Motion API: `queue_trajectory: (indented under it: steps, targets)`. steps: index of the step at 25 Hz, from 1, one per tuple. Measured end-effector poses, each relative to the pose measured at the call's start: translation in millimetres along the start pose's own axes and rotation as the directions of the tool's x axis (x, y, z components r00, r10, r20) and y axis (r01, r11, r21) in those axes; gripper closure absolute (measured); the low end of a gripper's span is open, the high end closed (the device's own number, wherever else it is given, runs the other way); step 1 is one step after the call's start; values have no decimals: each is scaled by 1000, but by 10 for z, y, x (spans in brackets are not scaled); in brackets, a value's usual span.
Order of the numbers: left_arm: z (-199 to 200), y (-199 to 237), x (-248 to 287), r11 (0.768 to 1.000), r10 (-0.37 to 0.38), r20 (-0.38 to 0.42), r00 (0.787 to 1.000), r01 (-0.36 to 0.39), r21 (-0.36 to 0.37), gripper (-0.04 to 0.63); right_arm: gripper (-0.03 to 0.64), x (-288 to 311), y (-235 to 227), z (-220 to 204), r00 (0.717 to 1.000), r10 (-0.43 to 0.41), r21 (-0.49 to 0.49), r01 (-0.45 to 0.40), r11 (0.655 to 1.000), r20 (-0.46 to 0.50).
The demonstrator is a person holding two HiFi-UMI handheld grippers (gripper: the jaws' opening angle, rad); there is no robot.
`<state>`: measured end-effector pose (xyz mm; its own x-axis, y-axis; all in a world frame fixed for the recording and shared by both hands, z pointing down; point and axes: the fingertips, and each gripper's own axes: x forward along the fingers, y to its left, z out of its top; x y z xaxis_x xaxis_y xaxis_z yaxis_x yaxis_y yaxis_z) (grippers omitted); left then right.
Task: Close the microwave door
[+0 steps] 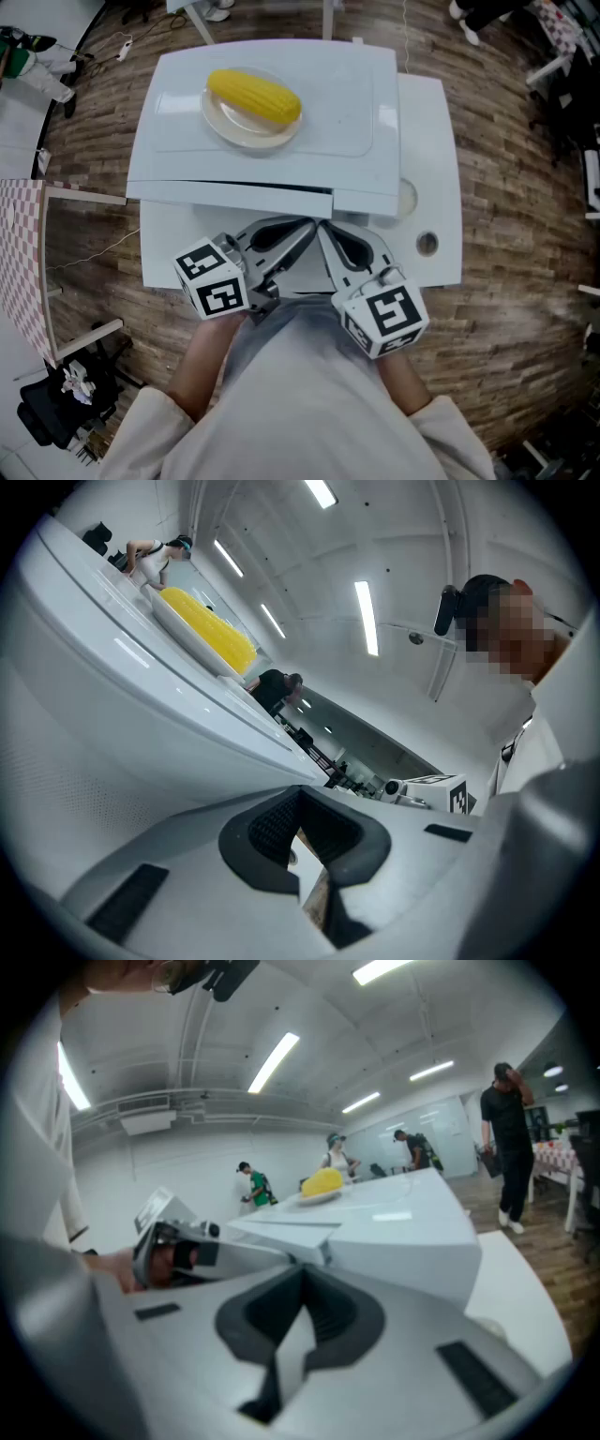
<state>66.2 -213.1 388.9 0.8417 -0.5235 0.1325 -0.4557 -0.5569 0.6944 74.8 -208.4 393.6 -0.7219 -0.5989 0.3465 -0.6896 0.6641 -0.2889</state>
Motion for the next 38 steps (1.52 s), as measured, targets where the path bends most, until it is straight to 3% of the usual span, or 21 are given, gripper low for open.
queue_trajectory:
  steps: [12, 18, 22, 29, 38]
  targets:
    - [68, 90, 40, 999, 26, 30, 999, -26, -25, 577, 594, 69, -80, 84, 999, -20, 22, 19, 1000, 27]
    - [54, 152, -12, 999, 44, 35, 998, -43, -31, 577, 594, 130, -19, 50, 999, 34, 10, -34, 999, 5]
    - [73, 86, 25, 999, 31, 40, 999, -30, -20, 577, 594, 48, -18, 110, 996, 87, 51, -88, 995, 22]
    - [50, -16, 74, 999, 37, 57, 998, -38, 8, 577, 594, -187, -106, 116, 994, 108, 53, -108, 993, 16]
    - [102, -70, 34, 996, 83, 119, 989, -84, 7, 577, 594, -577, -319, 157, 998, 41, 39, -43, 998, 44]
